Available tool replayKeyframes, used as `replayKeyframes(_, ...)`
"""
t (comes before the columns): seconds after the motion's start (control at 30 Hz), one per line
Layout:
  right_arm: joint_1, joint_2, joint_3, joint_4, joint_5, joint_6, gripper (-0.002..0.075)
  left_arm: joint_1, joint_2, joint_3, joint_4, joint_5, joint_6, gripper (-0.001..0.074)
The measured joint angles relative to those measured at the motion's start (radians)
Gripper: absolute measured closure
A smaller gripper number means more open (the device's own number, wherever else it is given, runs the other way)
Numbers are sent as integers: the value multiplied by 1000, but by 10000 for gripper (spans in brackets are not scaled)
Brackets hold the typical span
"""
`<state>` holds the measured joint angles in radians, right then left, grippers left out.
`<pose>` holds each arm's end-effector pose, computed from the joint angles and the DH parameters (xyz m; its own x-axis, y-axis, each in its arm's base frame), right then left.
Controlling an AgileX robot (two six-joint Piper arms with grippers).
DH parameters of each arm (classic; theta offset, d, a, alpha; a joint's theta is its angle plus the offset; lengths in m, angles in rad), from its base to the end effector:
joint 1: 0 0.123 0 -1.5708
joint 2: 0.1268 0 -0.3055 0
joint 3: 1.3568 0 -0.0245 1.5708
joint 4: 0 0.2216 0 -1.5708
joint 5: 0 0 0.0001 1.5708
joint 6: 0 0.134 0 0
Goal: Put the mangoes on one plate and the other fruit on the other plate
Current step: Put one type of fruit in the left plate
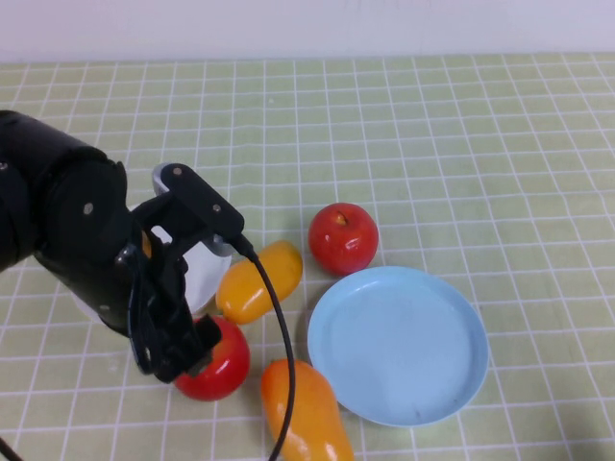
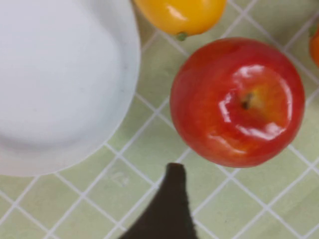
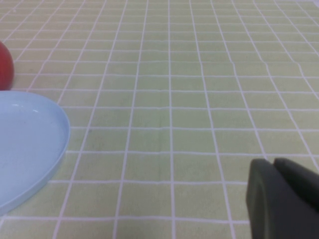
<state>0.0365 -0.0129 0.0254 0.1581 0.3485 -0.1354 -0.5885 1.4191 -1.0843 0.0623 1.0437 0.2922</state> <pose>0.0443 0.0088 0.1629 -0.2675 0.0036 -0.9635 -0.0847 0.9960 0.0272 0.2121 -0.1329 0.2692 -0.5855 0.7725 -0.2459 0.7679 0.6257 0.1370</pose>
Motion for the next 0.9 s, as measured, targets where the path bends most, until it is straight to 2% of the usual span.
replayKeyframes(0.1, 0, 0, 0, 0, 0, 0, 741, 0, 11, 0, -34, 0, 10, 68)
replayKeyframes(0.9, 0, 0, 0, 0, 0, 0, 741, 0, 175, 0, -40, -69, 18, 66)
